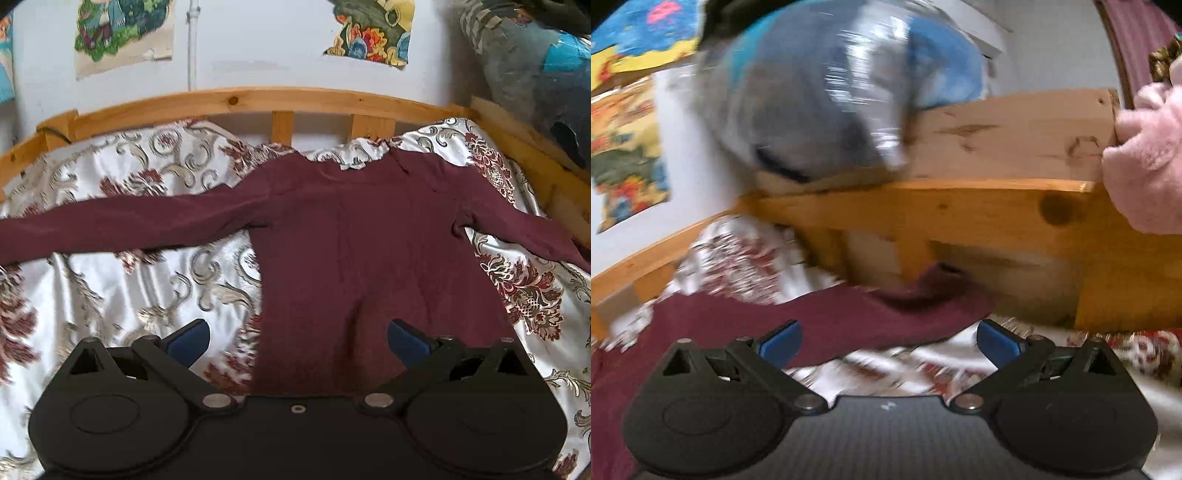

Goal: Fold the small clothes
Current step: 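Reach the right tool to the sleeve cuff nearest it and grasp it, then fold the grasped sleeve across the shirt back with the right tool, release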

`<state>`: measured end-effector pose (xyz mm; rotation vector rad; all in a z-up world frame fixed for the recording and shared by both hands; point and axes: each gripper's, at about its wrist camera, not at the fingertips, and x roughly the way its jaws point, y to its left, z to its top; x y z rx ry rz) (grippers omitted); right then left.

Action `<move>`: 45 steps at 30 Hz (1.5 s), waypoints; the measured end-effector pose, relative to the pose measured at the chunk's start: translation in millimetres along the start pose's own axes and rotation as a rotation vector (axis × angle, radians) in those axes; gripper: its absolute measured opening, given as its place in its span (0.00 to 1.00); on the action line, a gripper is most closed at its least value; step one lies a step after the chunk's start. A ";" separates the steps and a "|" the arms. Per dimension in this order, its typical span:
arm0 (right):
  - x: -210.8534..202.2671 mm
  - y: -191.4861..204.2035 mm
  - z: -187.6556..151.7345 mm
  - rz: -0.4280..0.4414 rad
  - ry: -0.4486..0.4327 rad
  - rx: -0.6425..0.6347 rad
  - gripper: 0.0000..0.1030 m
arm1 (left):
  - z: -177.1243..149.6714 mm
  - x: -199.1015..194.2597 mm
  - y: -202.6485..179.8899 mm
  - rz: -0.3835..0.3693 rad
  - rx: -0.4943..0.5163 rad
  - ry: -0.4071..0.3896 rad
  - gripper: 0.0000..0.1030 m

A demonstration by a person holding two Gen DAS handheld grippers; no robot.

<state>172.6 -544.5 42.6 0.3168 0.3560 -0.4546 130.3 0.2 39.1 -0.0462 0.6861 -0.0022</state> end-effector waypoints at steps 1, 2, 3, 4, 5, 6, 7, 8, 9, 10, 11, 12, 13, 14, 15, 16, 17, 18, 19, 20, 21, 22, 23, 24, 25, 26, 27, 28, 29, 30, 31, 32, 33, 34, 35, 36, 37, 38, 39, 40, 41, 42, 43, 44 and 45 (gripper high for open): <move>7.2 -5.1 1.8 -0.021 -0.004 -0.011 1.00 | -2.0 5.1 -0.8 -0.003 0.000 0.008 0.99; 15.4 -8.7 4.8 -0.044 -0.002 -0.029 1.00 | -4.1 10.1 -1.9 -0.004 0.002 0.016 0.99; 22.1 -12.2 6.7 -0.059 0.002 -0.054 1.00 | -6.0 15.9 -3.2 -0.005 0.004 0.026 0.99; 30.4 -14.5 9.5 -0.073 0.008 -0.083 1.00 | -7.9 20.4 -3.3 -0.005 0.005 0.035 0.99; 39.1 -15.6 11.1 -0.086 0.022 -0.123 1.00 | -9.1 25.7 -4.0 -0.008 0.005 0.050 0.99; 48.0 -16.2 12.8 -0.095 0.042 -0.169 0.99 | -9.8 30.0 -3.2 -0.013 0.003 0.062 0.99; 54.8 -14.7 14.2 -0.101 0.055 -0.208 0.95 | -9.7 33.7 -2.5 -0.019 0.001 0.072 0.99; 60.4 -14.7 15.3 -0.104 0.063 -0.253 0.93 | -10.2 36.8 -1.8 -0.023 -0.001 0.079 0.99; 64.2 -13.2 16.1 -0.105 0.068 -0.290 0.93 | -10.4 39.4 -0.7 -0.024 -0.003 0.083 0.99; 70.2 -9.6 17.0 -0.102 0.075 -0.329 0.91 | -10.8 41.2 0.4 -0.024 -0.005 0.086 0.99; 74.1 -7.0 17.0 -0.098 0.083 -0.375 0.86 | -10.8 43.0 1.6 -0.025 -0.007 0.088 0.99; 76.1 -3.2 16.0 -0.096 0.084 -0.417 0.82 | -10.3 44.9 3.2 -0.024 -0.009 0.088 0.99; 78.5 1.0 14.7 -0.091 0.084 -0.467 0.78 | -10.0 46.6 4.5 -0.022 -0.011 0.088 0.99; 80.7 5.5 12.9 -0.097 0.082 -0.506 0.74 | -9.4 48.1 5.7 -0.021 -0.014 0.089 0.99; 84.1 9.2 12.8 -0.106 0.083 -0.538 0.72 | -9.0 49.4 6.9 -0.019 -0.017 0.090 0.99; 86.7 11.0 12.0 -0.114 0.088 -0.559 0.63 | -8.5 50.4 8.2 -0.018 -0.022 0.092 0.99; 89.3 13.0 12.9 -0.120 0.096 -0.568 0.48 | -8.1 50.6 9.6 -0.017 -0.028 0.093 0.99; 91.5 14.3 13.3 -0.129 0.107 -0.574 0.39 | -7.6 50.5 11.5 -0.016 -0.037 0.093 0.99; 89.9 13.5 13.7 -0.136 0.112 -0.577 0.28 | -7.3 49.6 12.8 -0.018 -0.045 0.092 0.99; 89.6 14.2 13.7 -0.137 0.115 -0.581 0.15 | -7.1 48.2 14.4 -0.020 -0.050 0.087 0.99; 86.4 13.8 14.0 -0.136 0.113 -0.578 0.10 | -7.0 46.7 15.2 -0.018 -0.051 0.083 0.99; 84.5 14.4 15.6 -0.126 0.109 -0.571 0.04 | -6.5 45.4 15.7 -0.012 -0.051 0.080 0.99; 78.1 15.5 17.3 -0.107 0.099 -0.561 0.04 | -5.9 43.9 16.3 -0.006 -0.049 0.077 0.99; 68.4 17.6 19.7 -0.085 0.085 -0.554 0.04 | -4.9 42.2 17.3 -0.002 -0.046 0.073 0.99; 58.3 22.7 22.7 -0.059 0.070 -0.552 0.04 | -4.2 40.7 17.9 0.002 -0.044 0.071 0.99; 45.8 31.2 26.5 -0.022 0.052 -0.554 0.04 | -3.3 39.5 18.8 0.008 -0.041 0.068 0.99; 34.2 39.6 30.3 0.015 0.040 -0.552 0.04 | -2.1 38.1 19.9 0.014 -0.036 0.065 0.99; 21.4 49.8 34.6 0.060 0.023 -0.547 0.04 | -1.1 36.8 21.1 0.018 -0.032 0.062 0.99; 6.7 62.2 38.9 0.108 -0.002 -0.551 0.04 | -0.5 35.2 22.9 0.021 -0.031 0.057 0.99; -8.8 76.6 43.2 0.154 -0.033 -0.562 0.04 | 0.7 33.5 24.9 0.022 -0.031 0.052 0.99; -22.4 91.0 47.7 0.202 -0.059 -0.571 0.03 | 1.7 31.7 27.0 0.021 -0.032 0.047 0.99; -36.3 106.3 51.1 0.255 -0.084 -0.580 0.03 | 2.9 30.1 28.8 0.021 -0.034 0.042 0.99; -49.1 121.9 53.2 0.306 -0.106 -0.593 0.03 | 4.3 28.2 31.1 0.021 -0.038 0.036 0.99; -61.0 137.7 54.3 0.356 -0.124 -0.606 0.03 | 5.4 26.6 33.3 0.020 -0.042 0.031 0.99; -71.5 153.9 53.5 0.409 -0.137 -0.617 0.03 | 6.3 25.0 35.3 0.020 -0.047 0.026 0.99; -79.8 170.9 53.1 0.466 -0.141 -0.631 0.03 | 7.2 23.0 38.3 0.020 -0.055 0.020 0.99; -85.1 189.2 52.6 0.513 -0.140 -0.647 0.03 | 7.8 21.5 40.9 0.020 -0.061 0.016 0.99; -90.5 206.9 45.3 0.571 -0.133 -0.661 0.03 | 8.1 20.1 43.4 0.021 -0.065 0.011 0.99; -95.9 221.4 37.8 0.616 -0.120 -0.672 0.03 | 8.2 18.9 46.4 0.024 -0.070 0.008 0.99; -97.0 238.4 26.8 0.664 -0.100 -0.689 0.03 | 8.0 17.8 48.8 0.029 -0.074 0.006 0.99; -96.0 255.6 13.5 0.697 -0.088 -0.715 0.03 | 7.8 16.9 51.9 0.032 -0.079 0.004 0.99; -97.7 269.0 -1.8 0.725 -0.079 -0.739 0.03 | 7.3 15.9 54.9 0.034 -0.085 0.003 0.99; -97.7 283.1 -13.6 0.753 -0.059 -0.759 0.03 | 6.7 15.1 58.2 0.037 -0.093 0.003 0.99; -95.2 298.3 -27.9 0.788 -0.023 -0.772 0.03 | 5.8 14.3 61.5 0.039 -0.102 0.004 0.99; -97.2 306.8 -42.6 0.813 0.007 -0.778 0.03 | 4.7 13.6 64.9 0.041 -0.112 0.006 0.99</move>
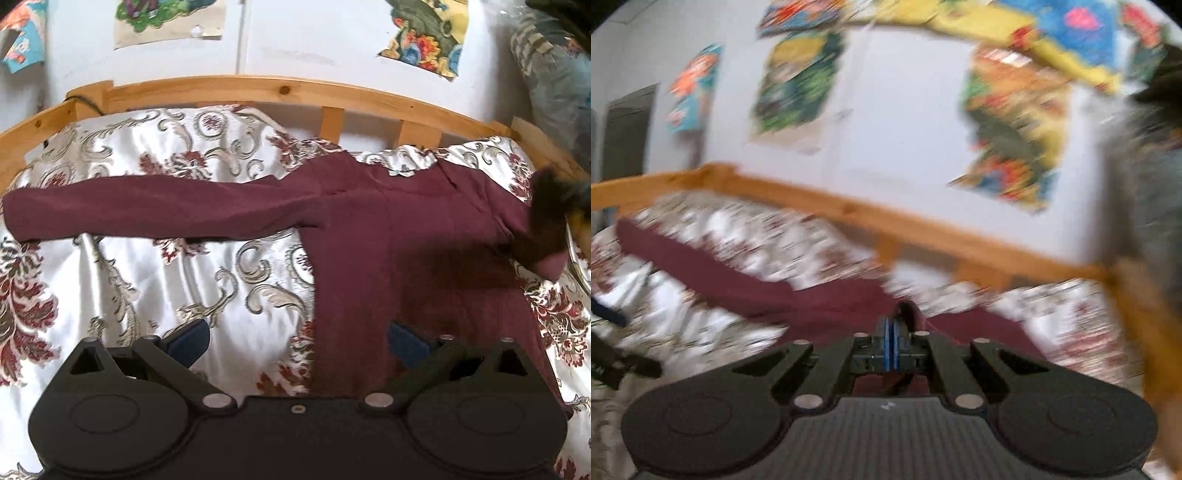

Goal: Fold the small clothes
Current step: 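Fold the grasped sleeve across the shirt back with the right tool, release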

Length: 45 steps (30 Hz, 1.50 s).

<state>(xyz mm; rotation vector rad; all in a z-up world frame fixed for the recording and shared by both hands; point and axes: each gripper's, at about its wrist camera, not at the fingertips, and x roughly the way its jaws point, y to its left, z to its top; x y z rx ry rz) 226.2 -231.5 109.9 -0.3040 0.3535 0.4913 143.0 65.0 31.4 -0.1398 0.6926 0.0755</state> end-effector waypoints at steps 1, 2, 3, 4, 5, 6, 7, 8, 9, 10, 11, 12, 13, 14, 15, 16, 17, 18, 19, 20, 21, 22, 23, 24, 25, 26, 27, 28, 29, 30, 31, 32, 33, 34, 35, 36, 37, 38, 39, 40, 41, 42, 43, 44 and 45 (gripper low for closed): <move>11.0 13.0 -3.7 0.034 0.021 0.001 0.03 | -0.6 -0.4 3.5 0.001 -0.009 0.002 0.99; 14.4 24.7 -9.8 0.055 0.035 -0.004 0.03 | -1.1 -0.4 6.5 0.002 -0.015 0.004 0.99; 21.3 36.1 -16.4 0.073 0.046 -0.014 0.03 | -2.0 -0.6 9.3 0.005 -0.020 0.006 0.99; 29.0 45.3 -20.2 0.092 0.061 -0.024 0.03 | -3.0 -0.7 11.9 0.009 -0.023 0.008 0.99; 30.4 53.1 -27.1 0.111 0.076 -0.030 0.03 | -3.9 -0.8 14.0 0.012 -0.023 0.008 0.99; 32.8 60.0 -34.3 0.127 0.091 -0.032 0.03 | -4.9 -0.7 16.2 0.016 -0.023 0.009 0.99; 38.2 64.4 -37.7 0.145 0.110 -0.037 0.03 | -5.8 -0.7 17.7 0.020 -0.023 0.011 0.99; 39.6 69.0 -44.7 0.167 0.129 -0.041 0.03 | -6.3 -0.4 19.1 0.022 -0.023 0.012 0.99; 39.7 76.2 -53.4 0.185 0.142 -0.042 0.03 | -6.8 0.4 20.5 0.023 -0.024 0.013 0.99; 41.7 79.6 -58.6 0.203 0.154 -0.047 0.04 | -6.9 1.0 21.5 0.023 -0.028 0.013 0.99; 43.3 84.6 -63.8 0.220 0.165 -0.055 0.05 | -7.0 1.5 22.3 0.022 -0.033 0.012 0.99; 41.4 86.5 -67.0 0.240 0.170 -0.061 0.07 | -7.1 2.2 23.1 0.018 -0.041 0.013 0.99; 40.3 89.5 -70.4 0.255 0.170 -0.059 0.17 | -6.9 3.0 23.3 0.015 -0.048 0.014 0.99; 35.4 86.4 -71.7 0.267 0.171 -0.052 0.36 | -6.8 3.5 23.3 0.009 -0.054 0.014 0.99; 31.3 83.7 -74.7 0.272 0.166 -0.042 0.46 | -6.3 4.2 22.8 0.002 -0.061 0.014 0.99; 25.2 76.1 -75.5 0.274 0.158 -0.024 0.60 | -5.9 4.8 22.0 -0.005 -0.065 0.012 0.99; 20.2 68.8 -76.6 0.275 0.151 -0.002 0.65 | -5.1 5.6 21.0 -0.014 -0.069 0.010 0.99; 15.2 59.5 -77.9 0.275 0.145 0.021 0.67 | -4.1 7.1 19.5 -0.024 -0.071 0.009 0.99; 10.1 49.2 -79.0 0.271 0.139 0.042 0.71 | -2.7 8.3 17.5 -0.036 -0.071 0.007 0.99; 5.6 38.0 -79.3 0.258 0.132 0.061 0.77 | -0.5 10.4 15.1 -0.054 -0.068 0.002 0.99; 2.1 26.5 -80.5 0.234 0.126 0.078 0.80 | 2.0 12.5 12.3 -0.071 -0.068 -0.003 0.99; 0.2 14.1 -82.4 0.204 0.121 0.089 0.84 | 5.1 15.5 8.7 -0.087 -0.068 -0.009 0.99; 0.0 0.2 -82.7 0.167 0.117 0.095 0.84 | 7.6 18.4 5.0 -0.100 -0.068 -0.015 0.99; 2.7 -15.2 -81.5 0.120 0.122 0.102 0.84 | 10.7 23.1 0.1 -0.114 -0.065 -0.023 0.99; 7.5 -30.7 -79.7 0.078 0.131 0.111 0.83 | 13.6 29.4 -5.5 -0.123 -0.062 -0.029 0.99; 15.3 -48.2 -76.9 0.034 0.141 0.122 0.82 | 15.6 36.7 -11.3 -0.124 -0.058 -0.031 0.99; 25.5 -66.8 -73.9 -0.012 0.150 0.134 0.82 | 17.7 46.4 -17.8 -0.122 -0.054 -0.026 0.99; 36.1 -83.1 -72.7 -0.055 0.159 0.146 0.81 | 19.2 57.2 -24.7 -0.117 -0.045 -0.016 0.99; 49.6 -100.6 -69.3 -0.099 0.174 0.165 0.78 | 19.9 68.0 -31.9 -0.105 -0.037 -0.002 0.99; 64.6 -117.5 -66.5 -0.136 0.189 0.185 0.75 | 19.5 80.6 -39.5 -0.084 -0.029 0.015 0.99; 79.7 -133.1 -62.8 -0.168 0.210 0.208 0.69 | 18.0 90.2 -44.0 -0.069 -0.021 0.029 0.99; 94.0 -146.8 -60.0 -0.192 0.231 0.233 0.64 | 15.8 98.9 -48.0 -0.059 -0.013 0.041 0.99; 108.7 -160.3 -57.1 -0.211 0.253 0.261 0.64 | 12.4 107.3 -51.8 -0.051 -0.002 0.052 0.99; 120.5 -170.6 -54.8 -0.221 0.266 0.289 0.62 | 9.6 112.9 -53.5 -0.043 0.008 0.060 0.99; 131.0 -179.0 -52.1 -0.222 0.277 0.312 0.62 | 6.1 117.3 -56.2 -0.033 0.016 0.067 0.99; 140.3 -185.8 -50.3 -0.225 0.288 0.332 0.61 | 3.2 120.0 -56.3 -0.029 0.021 0.070 0.99; 148.1 -191.9 -48.3 -0.235 0.292 0.349 0.59 | -0.1 121.4 -56.0 -0.028 0.028 0.072 0.99; 155.6 -197.1 -45.8 -0.245 0.296 0.361 0.53 | -2.7 122.9 -56.7 -0.027 0.038 0.075 0.99; 163.4 -201.1 -43.9 -0.255 0.310 0.362 0.48 | -5.5 124.6 -57.7 -0.027 0.053 0.077 0.99; 171.6 -203.6 -42.9 -0.268 0.333 0.357 0.26 | -7.6 125.8 -59.2 -0.028 0.069 0.079 0.99; 179.0 -204.5 -42.3 -0.284 0.359 0.352 0.05 | -8.9 127.0 -61.1 -0.029 0.082 0.082 0.99; 183.2 -203.8 -41.0 -0.312 0.371 0.345 0.05 | -9.8 128.1 -63.5 -0.032 0.095 0.086 0.99; 183.8 -202.6 -39.2 -0.341 0.369 0.330 0.05 | -10.9 128.7 -65.4 -0.035 0.102 0.089 0.99; 184.0 -202.4 -36.1 -0.373 0.359 0.307 0.05 | -11.9 129.4 -67.2 -0.037 0.109 0.088 0.99; 183.2 -201.5 -32.3 -0.406 0.342 0.276 0.05 | -12.5 130.5 -69.5 -0.034 0.116 0.088 0.99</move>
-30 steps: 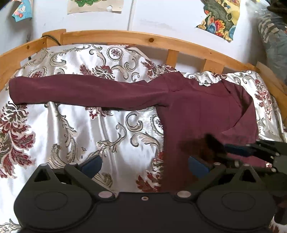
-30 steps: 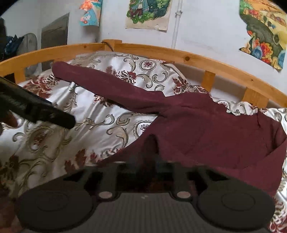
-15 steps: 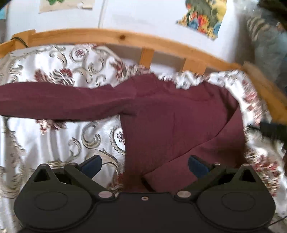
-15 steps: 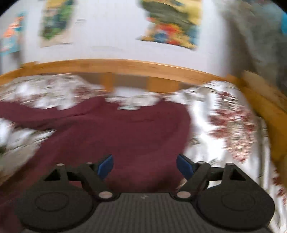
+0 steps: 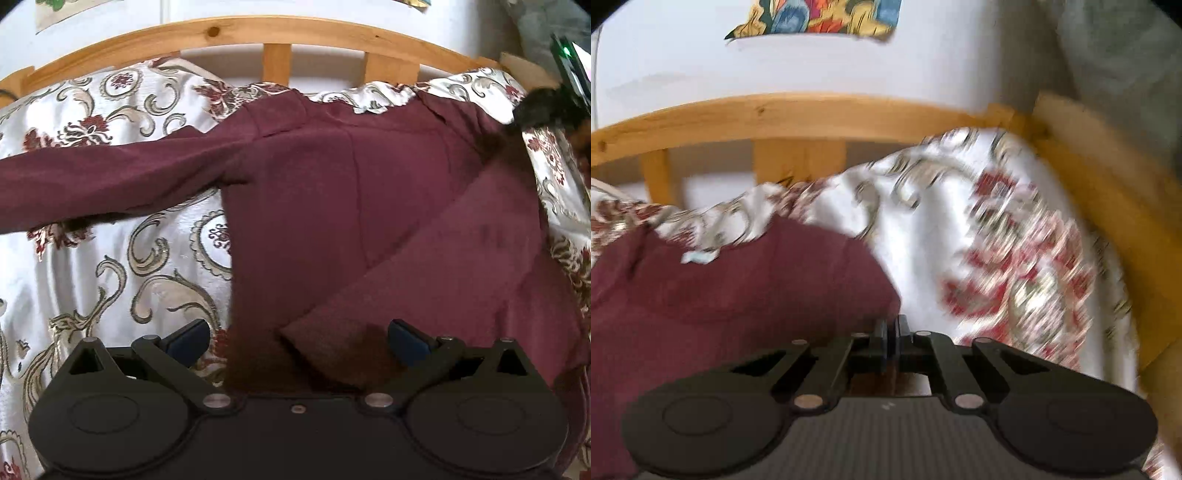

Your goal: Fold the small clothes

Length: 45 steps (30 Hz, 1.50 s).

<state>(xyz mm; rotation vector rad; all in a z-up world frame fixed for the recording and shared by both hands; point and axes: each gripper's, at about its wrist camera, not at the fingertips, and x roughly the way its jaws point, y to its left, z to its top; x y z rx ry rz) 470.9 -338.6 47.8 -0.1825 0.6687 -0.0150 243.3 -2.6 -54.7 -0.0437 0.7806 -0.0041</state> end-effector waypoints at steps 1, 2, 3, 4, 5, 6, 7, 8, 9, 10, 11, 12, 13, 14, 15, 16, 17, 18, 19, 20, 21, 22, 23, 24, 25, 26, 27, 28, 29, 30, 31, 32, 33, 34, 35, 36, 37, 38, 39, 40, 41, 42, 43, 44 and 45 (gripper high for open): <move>-2.2 1.5 3.2 -0.029 -0.030 -0.024 0.05 | -0.2 1.2 -2.0 0.003 0.006 0.001 0.99; -3.4 3.9 6.2 -0.060 -0.062 -0.060 0.05 | -0.4 2.9 -4.2 0.002 0.011 0.006 0.99; -2.8 5.6 8.9 -0.071 -0.084 -0.087 0.05 | -0.1 5.4 -6.8 -0.001 0.018 0.014 0.99; -0.4 7.5 11.3 -0.072 -0.094 -0.108 0.05 | -0.1 7.9 -9.7 -0.002 0.027 0.024 0.99; 3.6 9.4 10.8 -0.063 -0.094 -0.125 0.05 | -0.1 9.6 -11.9 0.004 0.034 0.029 0.99; 6.8 11.1 9.6 -0.051 -0.090 -0.133 0.05 | -0.3 10.6 -13.5 0.013 0.039 0.029 0.99; 8.1 11.1 7.9 -0.043 -0.093 -0.133 0.09 | -0.9 10.2 -14.5 0.015 0.041 0.026 0.99; 7.0 9.6 4.7 -0.029 -0.100 -0.127 0.18 | -1.4 9.5 -14.7 0.017 0.042 0.024 0.99; 3.3 7.0 0.8 -0.011 -0.112 -0.118 0.24 | -2.1 8.2 -14.1 0.018 0.039 0.024 0.99; -1.1 3.5 -3.9 0.002 -0.118 -0.113 0.42 | -2.6 6.9 -12.8 0.017 0.036 0.026 0.99; -5.8 1.2 -8.1 0.008 -0.124 -0.111 0.51 | -3.3 5.0 -11.3 0.014 0.030 0.026 0.99; -13.4 -2.3 -14.0 0.020 -0.136 -0.114 0.52 | -4.1 2.3 -9.3 0.009 0.023 0.024 0.99; -21.5 -5.6 -21.0 0.026 -0.147 -0.120 0.54 | -4.7 0.0 -7.6 0.005 0.016 0.022 0.99; -29.6 -8.2 -29.1 0.027 -0.157 -0.128 0.61 | -5.3 -2.3 -5.6 -0.001 0.007 0.019 0.99; -36.8 -9.9 -38.0 0.035 -0.164 -0.138 0.64 | -5.7 -4.5 -3.7 -0.010 -0.004 0.016 0.99; -42.6 -11.1 -47.7 0.039 -0.167 -0.148 0.69 | -5.9 -6.4 -1.5 -0.022 -0.017 0.012 0.99; -46.7 -10.6 -59.6 0.034 -0.165 -0.164 0.71 | -6.3 -8.6 0.5 -0.034 -0.031 0.009 0.99; -47.6 -8.3 -69.2 0.024 -0.158 -0.182 0.71 | -6.9 -11.3 2.2 -0.043 -0.044 0.005 0.99; -46.4 -4.4 -78.2 0.006 -0.147 -0.209 0.71 | -7.1 -14.1 3.8 -0.047 -0.054 0.002 0.99; -42.4 0.2 -86.8 -0.021 -0.131 -0.242 0.71 | -7.1 -17.1 5.0 -0.047 -0.058 -0.002 0.99; -38.0 4.2 -94.7 -0.054 -0.118 -0.265 0.71 | -7.0 -21.6 6.8 -0.042 -0.057 -0.011 0.99; -33.0 5.7 -99.8 -0.078 -0.108 -0.271 0.71 | -6.8 -26.1 8.8 -0.031 -0.056 -0.021 0.99; -29.1 5.1 -103.6 -0.086 -0.103 -0.261 0.73 | -6.5 -31.4 11.6 -0.014 -0.056 -0.034 0.99; -28.8 4.3 -105.4 -0.086 -0.104 -0.240 0.74 | -6.5 -38.1 16.7 0.009 -0.057 -0.050 0.99; -30.7 3.4 -104.2 -0.085 -0.101 -0.212 0.74 | -6.2 -43.9 22.1 0.032 -0.061 -0.063 0.99; -35.2 2.7 -102.6 -0.076 -0.096 -0.182 0.75 | -5.6 -49.6 29.2 0.057 -0.066 -0.074 0.99; -39.3 0.4 -101.4 -0.058 -0.093 -0.155 0.76 | -5.1 -55.9 39.2 0.088 -0.076 -0.087 0.99; -47.1 -0.4 -101.2 -0.027 -0.094 -0.129 0.83 | -4.5 -60.8 49.1 0.116 -0.085 -0.096 0.99; -57.0 -1.6 -102.3 0.012 -0.107 -0.099 0.92 | -4.1 -65.5 60.3 0.138 -0.094 -0.103 0.99; -69.5 -1.1 -105.6 0.045 -0.129 -0.067 0.95 | -3.6 -71.2 74.4 0.151 -0.101 -0.111 0.99; -80.9 0.6 -109.4 0.074 -0.148 -0.044 0.98 | -3.2 -76.6 86.9 0.152 -0.108 -0.121 0.99; -93.7 3.9 -114.0 0.104 -0.163 -0.029 0.98 | -3.0 -82.4 101.6 0.150 -0.119 -0.137 0.99; -106.1 7.9 -118.4 0.138 -0.176 -0.018 0.99 | -2.8 -89.3 118.1 0.162 -0.137 -0.155 0.99; -117.7 12.6 -124.0 0.170 -0.188 -0.009 1.00 | -1.8 -94.7 131.9 0.186 -0.156 -0.168 0.99; -129.4 18.4 -130.1 0.197 -0.201 0.003 1.00 | -0.2 -100.4 146.7 0.214 -0.176 -0.182 0.99; -140.6 24.9 -136.0 0.223 -0.209 0.013 1.00 | 1.4 -107.1 162.7 0.254 -0.196 -0.204 0.99; -150.6 30.6 -141.6 0.239 -0.215 0.025 1.00 | 3.4 -112.5 175.3 0.298 -0.212 -0.222 0.99; -160.9 38.6 -148.4 0.250 -0.222 0.048 1.00 | 5.7 -117.8 186.5 0.346 -0.223 -0.238 0.99; -167.4 44.2 -152.6 0.266 -0.225 0.066 1.00 | 8.1 -122.5 197.3 0.394 -0.226 -0.251 0.99; -173.9 49.4 -157.9 0.289 -0.227 0.082 1.00 | 11.1 -126.3 207.0 0.438 -0.215 -0.261 0.99; -178.5 56.4 -162.1 0.309 -0.231 0.098 1.00 | 14.5 -129.2 215.2 0.473 -0.198 -0.269 0.99; -181.4 62.7 -166.1 0.326 -0.239 0.107 1.00 | 19.2 -131.1 225.1 0.509 -0.177 -0.274 0.99; -183.1 68.6 -170.2 0.346 -0.247 0.106 1.00 | 22.4 -131.6 232.6 0.532 -0.163 -0.275 0.99; -184.1 75.4 -174.9 0.372 -0.252 0.089 1.00 | 25.8 -131.3 241.3 0.551 -0.151 -0.273 0.99; -183.5 79.0 -177.5 0.384 -0.247 0.070 1.00 | 29.6 -130.8 250.3 0.560 -0.146 -0.269 0.99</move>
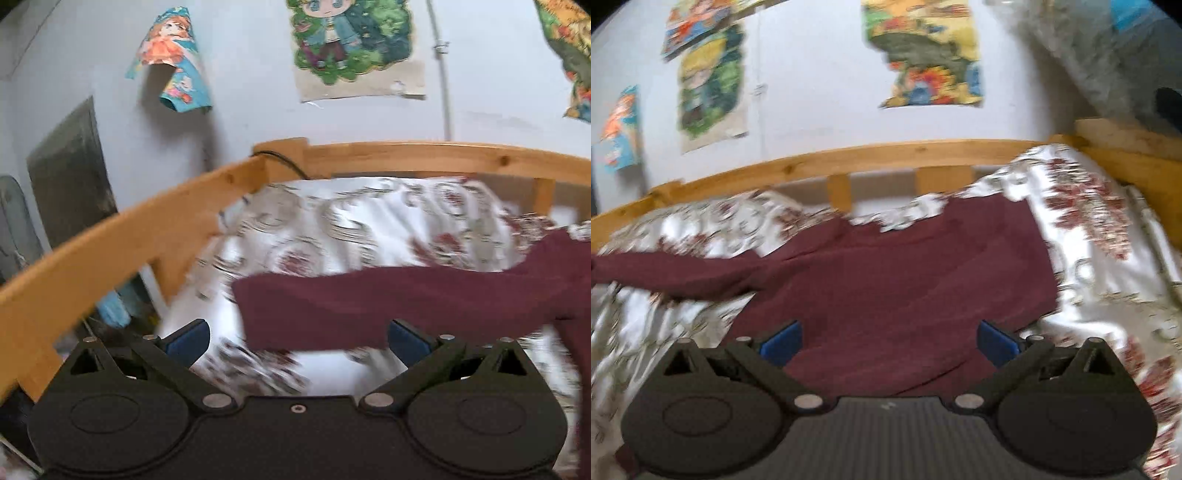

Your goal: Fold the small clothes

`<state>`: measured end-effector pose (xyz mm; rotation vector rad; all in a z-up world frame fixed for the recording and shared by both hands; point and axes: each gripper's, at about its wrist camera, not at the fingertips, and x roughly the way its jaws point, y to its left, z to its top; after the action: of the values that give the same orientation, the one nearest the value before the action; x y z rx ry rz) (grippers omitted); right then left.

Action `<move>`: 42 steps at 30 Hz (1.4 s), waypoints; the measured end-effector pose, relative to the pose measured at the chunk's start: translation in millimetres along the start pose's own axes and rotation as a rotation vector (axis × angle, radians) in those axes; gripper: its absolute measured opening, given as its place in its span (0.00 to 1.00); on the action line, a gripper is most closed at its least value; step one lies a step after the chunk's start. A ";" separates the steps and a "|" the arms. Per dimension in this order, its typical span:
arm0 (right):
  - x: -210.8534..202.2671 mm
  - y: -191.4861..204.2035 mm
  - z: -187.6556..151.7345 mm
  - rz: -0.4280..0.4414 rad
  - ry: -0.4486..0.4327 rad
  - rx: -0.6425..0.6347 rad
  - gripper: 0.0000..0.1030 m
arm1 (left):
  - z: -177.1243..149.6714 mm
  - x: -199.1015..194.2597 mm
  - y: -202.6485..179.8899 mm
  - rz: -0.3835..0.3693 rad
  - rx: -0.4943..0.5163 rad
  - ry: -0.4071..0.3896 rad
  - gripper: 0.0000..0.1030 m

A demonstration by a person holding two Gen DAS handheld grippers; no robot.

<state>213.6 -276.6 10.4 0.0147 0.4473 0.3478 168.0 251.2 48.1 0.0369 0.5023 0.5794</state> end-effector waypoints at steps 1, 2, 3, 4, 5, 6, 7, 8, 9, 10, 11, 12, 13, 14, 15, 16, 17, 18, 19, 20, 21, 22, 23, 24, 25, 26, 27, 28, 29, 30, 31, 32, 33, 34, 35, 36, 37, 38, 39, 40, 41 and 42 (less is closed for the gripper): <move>0.2 4.4 -3.7 0.005 0.010 -0.020 1.00 | 3.4 6.1 6.6 -0.005 0.003 0.005 0.94; -0.4 6.9 -7.5 0.006 0.014 -0.041 1.00 | 6.4 11.6 15.2 -0.018 -0.006 0.014 0.89; -1.6 7.9 -10.7 0.005 0.012 -0.054 1.00 | 10.8 18.7 24.4 -0.032 -0.033 0.034 0.87; -1.7 6.5 -12.7 0.004 0.011 -0.054 1.00 | 14.0 23.7 30.7 -0.047 -0.061 0.048 0.82; -2.3 4.9 -14.5 0.007 0.011 -0.042 1.00 | 16.4 27.3 37.1 -0.063 -0.084 0.055 0.74; -2.2 4.8 -16.6 0.011 0.013 -0.025 1.00 | 18.3 29.3 41.4 -0.083 -0.099 0.064 0.67; -1.4 3.3 -18.2 0.016 0.017 -0.006 1.00 | 19.5 31.8 41.7 -0.100 -0.099 0.078 0.45; -0.3 1.6 -19.7 0.020 0.022 0.013 1.00 | 21.0 34.1 40.9 -0.113 -0.091 0.097 0.18; 0.3 0.8 -20.9 0.022 0.026 0.022 1.00 | 23.1 36.5 38.8 -0.109 -0.077 0.122 0.05; 1.1 0.2 -21.7 0.021 0.029 0.027 1.00 | 26.2 38.6 36.3 -0.095 -0.062 0.144 0.02; 1.1 -0.7 -23.4 0.020 0.031 0.026 1.00 | 28.5 38.0 33.7 -0.083 -0.054 0.159 0.02; 0.8 -1.4 -23.8 0.018 0.029 0.025 1.00 | 32.0 36.6 30.8 -0.080 -0.049 0.169 0.01; 0.3 -2.0 -24.5 0.016 0.025 0.024 1.00 | 36.3 34.0 28.7 -0.079 -0.044 0.177 0.01; -1.7 -2.9 -24.2 0.017 0.019 0.025 1.00 | 41.8 30.0 27.0 -0.076 -0.036 0.183 0.01; -2.8 -4.0 -23.1 0.017 0.015 0.026 1.00 | 48.6 25.1 25.4 -0.074 -0.032 0.196 0.01; -4.7 -4.9 -22.3 0.016 0.010 0.027 1.00 | 57.1 19.9 25.0 -0.078 -0.035 0.214 0.01; -6.3 -6.2 -21.3 0.016 0.007 0.030 1.00 | 66.0 13.8 25.4 -0.091 -0.042 0.225 0.01; -8.2 -8.3 -20.3 0.017 0.003 0.037 1.00 | 77.9 5.0 25.8 -0.111 -0.045 0.232 0.01; -9.7 -10.2 -19.6 0.017 0.000 0.044 1.00 | 88.2 -2.3 25.1 -0.127 -0.039 0.239 0.01; -10.9 -11.8 -18.7 0.016 -0.003 0.052 1.00 | 98.6 -8.8 22.9 -0.139 -0.026 0.253 0.01; -12.3 -14.2 -17.8 0.017 -0.003 0.059 1.00 | 109.6 -14.5 19.0 -0.139 -0.019 0.280 0.01; -13.3 -15.4 -17.1 0.017 -0.004 0.067 1.00 | 117.2 -18.9 16.0 -0.132 -0.025 0.305 0.01; -14.4 -16.5 -16.6 0.016 -0.005 0.074 1.00 | 123.7 -23.6 12.7 -0.128 -0.038 0.326 0.01; -15.7 -17.3 -15.9 0.016 -0.007 0.081 1.00 | 129.6 -30.6 7.9 -0.142 -0.050 0.328 0.01; -17.2 -18.5 -15.3 0.018 -0.008 0.086 1.00 | 133.5 -37.3 2.1 -0.159 -0.051 0.319 0.01; -18.9 -19.1 -14.4 0.019 -0.010 0.089 1.00 | 136.2 -44.0 -5.4 -0.172 -0.047 0.306 0.01; -20.6 -19.5 -13.4 0.020 -0.010 0.090 1.00 | 137.6 -51.8 -15.4 -0.186 -0.037 0.290 0.01; -22.2 -19.4 -12.4 0.021 -0.011 0.090 1.00 | 138.3 -60.0 -27.6 -0.204 -0.022 0.273 0.01; -23.5 -19.7 -11.5 0.023 -0.010 0.089 1.00 | 138.1 -68.5 -39.6 -0.225 -0.007 0.256 0.01; -24.9 -19.3 -10.8 0.024 -0.010 0.086 1.00 | 139.0 -78.8 -54.8 -0.256 0.010 0.231 0.01; -26.3 -19.6 -10.1 0.023 -0.014 0.082 1.00 | 139.3 -89.5 -70.7 -0.294 0.033 0.202 0.01; -27.7 -19.9 -9.2 0.021 -0.019 0.078 1.00 | 139.9 -98.1 -84.5 -0.324 0.059 0.177 0.01; -29.1 -20.8 -8.2 0.019 -0.022 0.075 1.00 | 140.3 -110.1 -103.7 -0.361 0.095 0.147 0.01; -30.2 -21.8 -7.1 0.014 -0.026 0.074 1.00 | 139.9 -119.8 -120.4 -0.400 0.121 0.126 0.01; -30.7 -23.0 -6.2 0.009 -0.029 0.074 1.00 | 139.7 -128.8 -136.9 -0.444 0.146 0.105 0.01; -31.0 -25.2 -5.3 0.001 -0.031 0.078 1.00 | 138.6 -138.2 -155.5 -0.491 0.176 0.085 0.01; -31.0 -28.2 -4.3 -0.008 -0.031 0.086 1.00 | 135.8 -147.4 -175.2 -0.548 0.211 0.067 0.01; -30.4 -31.1 -3.5 -0.018 -0.028 0.093 1.00 | 131.4 -155.1 -192.6 -0.600 0.239 0.053 0.01; -29.5 -34.4 -3.0 -0.026 -0.024 0.099 1.00 | 124.8 -161.2 -212.3 -0.654 0.272 0.048 0.01; -28.5 -37.9 -2.7 -0.037 -0.020 0.104 1.00 | 116.6 -166.4 -231.8 -0.701 0.305 0.055 0.01; -27.6 -41.2 -2.6 -0.049 -0.015 0.109 1.00 | 107.9 -169.6 -249.4 -0.742 0.325 0.065 0.01; -26.4 -45.3 -2.6 -0.064 -0.008 0.114 1.00 | 98.3 -171.7 -267.5 -0.785 0.337 0.079 0.01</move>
<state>205.0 -328.1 15.2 0.1127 0.4582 0.2592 227.9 -54.5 164.8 0.1299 0.6360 -0.2760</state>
